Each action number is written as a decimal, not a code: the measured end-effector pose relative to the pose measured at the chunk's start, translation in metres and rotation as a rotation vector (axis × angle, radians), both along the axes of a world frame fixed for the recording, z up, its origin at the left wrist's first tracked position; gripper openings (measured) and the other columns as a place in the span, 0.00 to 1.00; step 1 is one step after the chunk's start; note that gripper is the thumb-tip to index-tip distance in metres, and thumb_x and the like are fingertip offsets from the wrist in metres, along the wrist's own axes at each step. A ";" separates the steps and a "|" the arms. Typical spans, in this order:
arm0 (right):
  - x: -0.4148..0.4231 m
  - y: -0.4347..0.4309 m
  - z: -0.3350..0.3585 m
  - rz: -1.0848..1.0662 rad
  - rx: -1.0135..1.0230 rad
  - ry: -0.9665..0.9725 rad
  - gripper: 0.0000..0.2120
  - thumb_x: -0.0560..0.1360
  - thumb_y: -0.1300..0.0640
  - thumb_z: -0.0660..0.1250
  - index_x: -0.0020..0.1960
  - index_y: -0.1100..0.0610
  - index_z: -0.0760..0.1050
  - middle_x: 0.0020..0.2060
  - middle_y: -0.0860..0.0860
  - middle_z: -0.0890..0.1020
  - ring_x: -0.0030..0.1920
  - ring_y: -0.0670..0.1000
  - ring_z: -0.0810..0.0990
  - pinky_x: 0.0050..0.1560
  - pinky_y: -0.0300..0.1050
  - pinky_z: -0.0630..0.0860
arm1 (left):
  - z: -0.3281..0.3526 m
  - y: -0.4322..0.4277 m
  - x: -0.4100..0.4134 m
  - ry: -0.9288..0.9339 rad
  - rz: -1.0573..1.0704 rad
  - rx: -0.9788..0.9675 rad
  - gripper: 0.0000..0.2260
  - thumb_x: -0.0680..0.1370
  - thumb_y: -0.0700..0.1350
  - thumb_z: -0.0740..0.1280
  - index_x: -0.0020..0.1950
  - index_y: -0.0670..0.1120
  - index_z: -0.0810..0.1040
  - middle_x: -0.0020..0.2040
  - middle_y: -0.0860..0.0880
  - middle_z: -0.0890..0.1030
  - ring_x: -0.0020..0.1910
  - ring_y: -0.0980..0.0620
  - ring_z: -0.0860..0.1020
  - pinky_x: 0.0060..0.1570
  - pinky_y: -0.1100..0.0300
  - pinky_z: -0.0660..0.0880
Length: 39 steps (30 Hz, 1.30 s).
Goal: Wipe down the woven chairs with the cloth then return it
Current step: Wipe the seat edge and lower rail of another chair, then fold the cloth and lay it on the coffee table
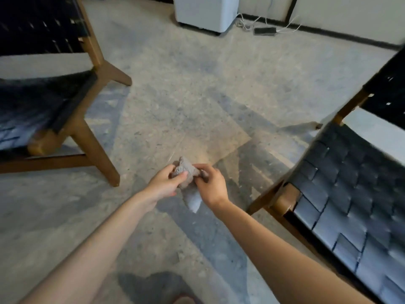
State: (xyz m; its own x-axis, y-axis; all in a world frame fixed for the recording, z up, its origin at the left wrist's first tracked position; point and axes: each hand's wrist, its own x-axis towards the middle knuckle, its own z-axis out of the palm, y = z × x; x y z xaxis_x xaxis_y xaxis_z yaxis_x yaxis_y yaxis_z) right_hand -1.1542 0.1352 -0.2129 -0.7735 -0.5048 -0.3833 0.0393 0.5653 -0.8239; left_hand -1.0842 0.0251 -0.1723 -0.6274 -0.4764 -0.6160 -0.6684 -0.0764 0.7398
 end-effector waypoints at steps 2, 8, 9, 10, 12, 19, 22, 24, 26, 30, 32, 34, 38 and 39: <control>0.007 0.004 0.046 -0.022 -0.015 -0.011 0.16 0.76 0.62 0.64 0.62 0.50 0.75 0.60 0.55 0.75 0.64 0.55 0.70 0.66 0.50 0.68 | 0.046 0.002 0.011 0.026 0.120 0.143 0.05 0.80 0.46 0.63 0.55 0.48 0.73 0.54 0.48 0.77 0.51 0.52 0.76 0.54 0.54 0.75; 0.034 0.020 0.194 -0.219 0.022 -0.256 0.31 0.73 0.52 0.72 0.70 0.54 0.61 0.65 0.54 0.71 0.66 0.54 0.70 0.68 0.52 0.68 | 0.185 0.006 0.062 0.120 0.448 0.373 0.04 0.80 0.45 0.62 0.52 0.45 0.72 0.55 0.42 0.76 0.54 0.44 0.78 0.49 0.56 0.76; 0.040 0.021 0.219 -0.238 -0.009 -0.396 0.31 0.73 0.52 0.72 0.70 0.55 0.60 0.63 0.55 0.73 0.64 0.53 0.73 0.66 0.51 0.71 | 0.208 0.006 0.072 0.131 0.489 0.423 0.04 0.80 0.45 0.62 0.52 0.46 0.72 0.53 0.44 0.78 0.50 0.47 0.79 0.47 0.57 0.76; 0.046 0.023 0.241 -0.244 -0.045 -0.532 0.28 0.74 0.53 0.72 0.68 0.57 0.62 0.61 0.55 0.76 0.60 0.52 0.77 0.63 0.50 0.74 | 0.229 0.007 0.084 0.145 0.518 0.474 0.04 0.80 0.45 0.62 0.52 0.46 0.73 0.51 0.46 0.80 0.47 0.49 0.81 0.47 0.57 0.77; 0.058 0.026 0.282 -0.145 -0.064 -0.630 0.15 0.74 0.54 0.70 0.56 0.60 0.74 0.53 0.57 0.82 0.52 0.52 0.82 0.54 0.45 0.78 | 0.266 0.007 0.109 0.198 0.534 0.545 0.08 0.80 0.47 0.62 0.57 0.47 0.73 0.53 0.47 0.82 0.48 0.51 0.83 0.50 0.56 0.78; 0.099 0.012 0.387 0.176 -0.056 -0.565 0.15 0.71 0.47 0.71 0.53 0.53 0.80 0.49 0.49 0.85 0.54 0.48 0.82 0.61 0.47 0.74 | 0.352 0.008 0.191 0.074 0.626 0.177 0.06 0.78 0.51 0.65 0.46 0.49 0.75 0.55 0.50 0.77 0.58 0.51 0.76 0.55 0.56 0.75; 0.116 -0.009 0.410 0.314 -0.028 -0.499 0.16 0.73 0.45 0.69 0.55 0.53 0.78 0.49 0.48 0.84 0.53 0.48 0.81 0.60 0.46 0.74 | 0.370 -0.002 0.224 0.008 0.656 -0.039 0.14 0.77 0.50 0.67 0.44 0.39 0.79 0.53 0.43 0.77 0.50 0.50 0.77 0.44 0.64 0.72; 0.129 -0.026 0.421 0.420 -0.020 -0.497 0.20 0.71 0.42 0.67 0.57 0.53 0.75 0.50 0.50 0.83 0.54 0.51 0.80 0.58 0.47 0.76 | 0.382 -0.009 0.245 0.028 0.709 -0.016 0.14 0.77 0.52 0.67 0.45 0.40 0.80 0.46 0.46 0.80 0.45 0.51 0.78 0.41 0.64 0.70; 0.145 -0.046 0.427 0.511 -0.014 -0.537 0.18 0.75 0.46 0.65 0.61 0.54 0.70 0.54 0.52 0.80 0.56 0.54 0.79 0.59 0.50 0.77 | 0.389 -0.014 0.267 0.076 0.799 0.097 0.12 0.77 0.53 0.66 0.45 0.44 0.79 0.44 0.48 0.81 0.45 0.53 0.79 0.42 0.64 0.73; 0.178 -0.090 0.437 0.588 0.071 -0.740 0.17 0.78 0.55 0.64 0.64 0.57 0.63 0.55 0.56 0.77 0.53 0.55 0.79 0.55 0.50 0.78 | 0.397 -0.020 0.310 0.161 1.000 0.149 0.09 0.78 0.51 0.66 0.45 0.47 0.78 0.49 0.47 0.81 0.51 0.50 0.79 0.52 0.58 0.75; 0.195 -0.108 0.442 0.713 0.159 -0.757 0.18 0.77 0.57 0.67 0.63 0.56 0.64 0.53 0.54 0.77 0.51 0.53 0.79 0.56 0.50 0.76 | 0.403 -0.019 0.332 0.171 1.088 0.120 0.09 0.78 0.52 0.65 0.44 0.48 0.77 0.49 0.48 0.81 0.51 0.52 0.79 0.51 0.59 0.76; 0.211 -0.127 0.444 0.849 0.218 -0.703 0.19 0.75 0.57 0.69 0.63 0.55 0.65 0.55 0.53 0.77 0.55 0.54 0.78 0.61 0.52 0.74 | 0.406 -0.015 0.352 0.163 1.152 0.073 0.09 0.78 0.54 0.64 0.41 0.52 0.75 0.48 0.50 0.81 0.50 0.53 0.79 0.50 0.60 0.75; 0.240 -0.167 0.446 0.974 0.208 -0.664 0.15 0.76 0.61 0.68 0.59 0.57 0.68 0.59 0.57 0.75 0.57 0.55 0.78 0.56 0.47 0.78 | 0.416 -0.006 0.379 0.099 1.250 -0.037 0.11 0.79 0.56 0.62 0.46 0.49 0.75 0.43 0.56 0.78 0.42 0.60 0.77 0.45 0.66 0.72; 0.247 -0.175 0.447 1.014 0.228 -0.686 0.14 0.76 0.61 0.68 0.58 0.57 0.68 0.59 0.57 0.75 0.56 0.55 0.78 0.54 0.47 0.78 | 0.420 -0.005 0.383 0.075 1.273 -0.062 0.13 0.80 0.55 0.60 0.49 0.45 0.73 0.42 0.56 0.77 0.40 0.62 0.75 0.42 0.70 0.70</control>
